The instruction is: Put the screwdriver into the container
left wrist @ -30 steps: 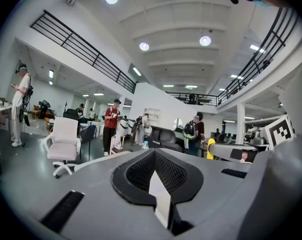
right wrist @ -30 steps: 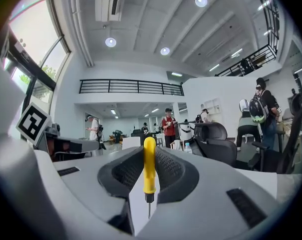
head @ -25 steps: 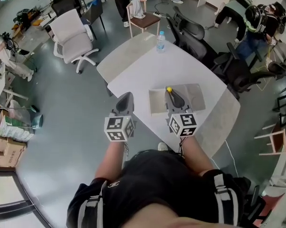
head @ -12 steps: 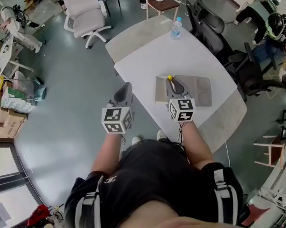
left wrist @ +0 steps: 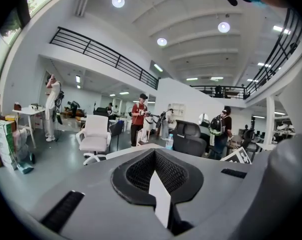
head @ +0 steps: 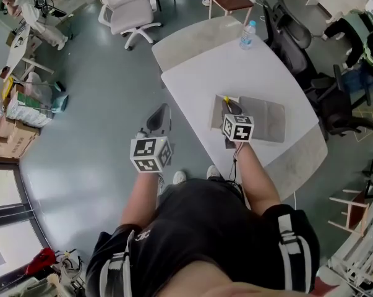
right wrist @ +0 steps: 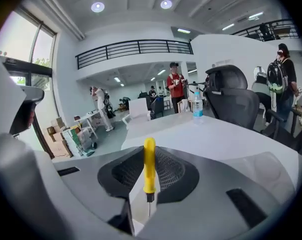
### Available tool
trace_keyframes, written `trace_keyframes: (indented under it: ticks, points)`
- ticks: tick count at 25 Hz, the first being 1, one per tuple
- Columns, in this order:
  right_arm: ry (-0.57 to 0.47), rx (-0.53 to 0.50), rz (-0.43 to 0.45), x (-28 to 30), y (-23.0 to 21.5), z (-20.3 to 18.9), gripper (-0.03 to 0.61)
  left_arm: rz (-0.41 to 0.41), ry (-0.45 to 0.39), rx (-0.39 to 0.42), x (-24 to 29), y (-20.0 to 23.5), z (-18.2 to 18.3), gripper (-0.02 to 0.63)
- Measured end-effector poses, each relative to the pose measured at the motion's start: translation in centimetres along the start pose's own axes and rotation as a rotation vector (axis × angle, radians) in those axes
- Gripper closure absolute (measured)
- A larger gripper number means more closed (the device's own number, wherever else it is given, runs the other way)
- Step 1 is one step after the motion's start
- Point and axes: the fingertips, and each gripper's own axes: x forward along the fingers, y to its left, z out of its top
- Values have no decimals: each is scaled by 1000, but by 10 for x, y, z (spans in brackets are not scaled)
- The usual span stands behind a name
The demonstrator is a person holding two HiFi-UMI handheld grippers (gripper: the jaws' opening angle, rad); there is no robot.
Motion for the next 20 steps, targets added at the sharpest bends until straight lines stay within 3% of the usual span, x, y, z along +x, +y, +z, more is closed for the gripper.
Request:
trace_keyframes:
  ticks: [4, 9, 14, 20]
  points:
    - [94, 50, -8, 21, -4, -21, 512, 38, 1, -5, -8, 11, -3, 603]
    - [219, 187, 15, 43, -8, -46, 512, 75, 14, -9, -19, 21, -8, 603]
    - [375, 288, -15, 65, -19, -71, 512, 100, 18, -12, -23, 30, -9, 603]
    - [468, 385, -16, 83, -25, -87, 512, 121, 31, -22, -29, 39, -16, 603]
